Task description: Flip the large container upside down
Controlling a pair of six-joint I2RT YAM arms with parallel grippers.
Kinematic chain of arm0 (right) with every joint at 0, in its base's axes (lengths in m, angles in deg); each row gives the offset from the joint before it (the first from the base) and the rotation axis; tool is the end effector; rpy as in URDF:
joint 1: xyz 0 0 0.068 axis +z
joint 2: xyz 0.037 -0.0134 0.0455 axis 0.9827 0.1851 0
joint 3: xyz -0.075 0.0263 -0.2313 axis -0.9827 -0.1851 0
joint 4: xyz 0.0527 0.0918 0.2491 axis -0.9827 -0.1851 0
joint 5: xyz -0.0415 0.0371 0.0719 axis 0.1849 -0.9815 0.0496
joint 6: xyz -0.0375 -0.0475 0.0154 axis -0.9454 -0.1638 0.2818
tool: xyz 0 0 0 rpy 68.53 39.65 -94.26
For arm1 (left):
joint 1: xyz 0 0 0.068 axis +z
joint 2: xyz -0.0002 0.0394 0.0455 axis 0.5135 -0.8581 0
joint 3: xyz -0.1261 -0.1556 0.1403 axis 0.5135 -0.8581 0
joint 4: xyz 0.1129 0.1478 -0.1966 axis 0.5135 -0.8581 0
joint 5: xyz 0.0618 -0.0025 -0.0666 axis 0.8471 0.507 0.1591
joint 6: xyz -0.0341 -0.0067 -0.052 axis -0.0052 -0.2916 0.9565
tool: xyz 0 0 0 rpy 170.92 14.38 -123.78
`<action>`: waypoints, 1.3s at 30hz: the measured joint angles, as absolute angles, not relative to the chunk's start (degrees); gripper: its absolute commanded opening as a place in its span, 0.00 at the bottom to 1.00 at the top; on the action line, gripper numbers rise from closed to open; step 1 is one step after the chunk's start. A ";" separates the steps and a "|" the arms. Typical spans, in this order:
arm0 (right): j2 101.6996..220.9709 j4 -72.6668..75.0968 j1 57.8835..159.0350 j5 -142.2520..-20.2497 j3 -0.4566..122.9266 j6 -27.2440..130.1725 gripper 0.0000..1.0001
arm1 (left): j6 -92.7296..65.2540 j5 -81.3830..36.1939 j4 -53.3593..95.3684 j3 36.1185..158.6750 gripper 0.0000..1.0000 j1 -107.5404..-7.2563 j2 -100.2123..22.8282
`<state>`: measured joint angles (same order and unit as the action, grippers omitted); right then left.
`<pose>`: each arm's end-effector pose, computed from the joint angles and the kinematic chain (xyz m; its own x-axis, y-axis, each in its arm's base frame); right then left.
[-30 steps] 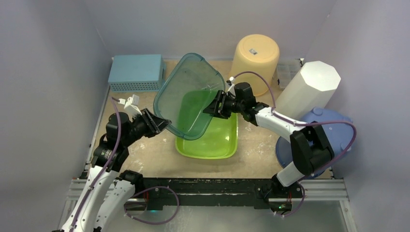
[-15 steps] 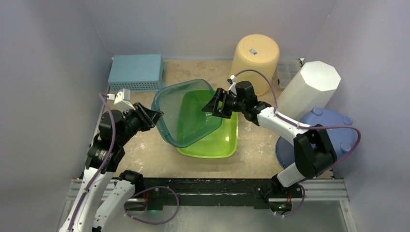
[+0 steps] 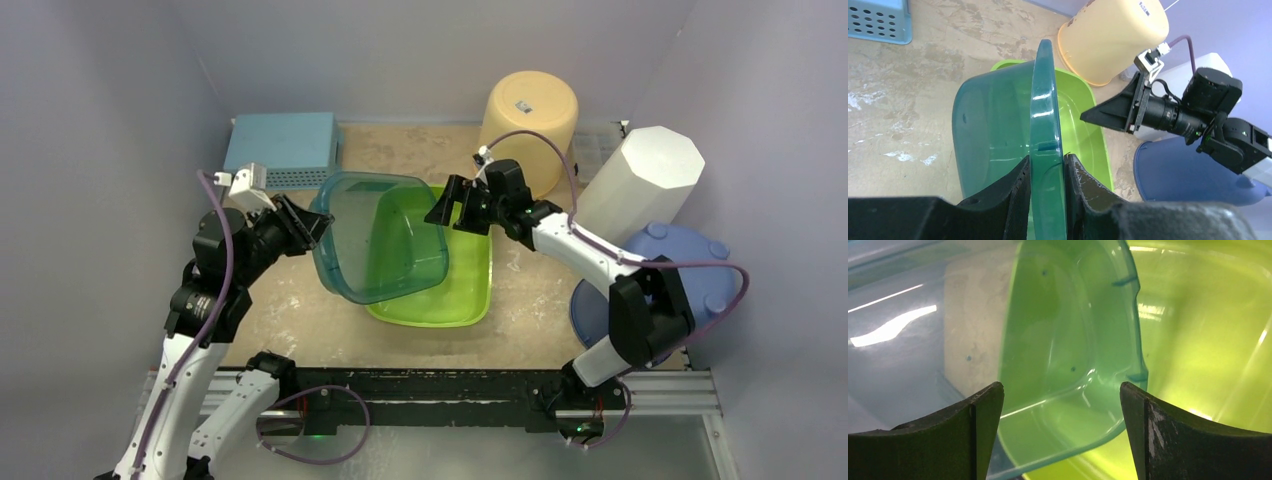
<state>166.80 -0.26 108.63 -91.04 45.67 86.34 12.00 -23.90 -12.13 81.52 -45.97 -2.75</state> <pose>0.3119 0.1912 0.2309 -0.7743 0.2932 -0.5608 -0.2428 0.6807 0.6912 0.1743 -0.0550 0.3641 -0.4382 -0.5011 -0.7463 0.1841 0.7626 -0.6201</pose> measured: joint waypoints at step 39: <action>188.35 -0.01 106.58 -91.63 54.44 66.32 0.03 | 12.07 -20.84 -15.75 72.67 0.50 -45.14 -0.85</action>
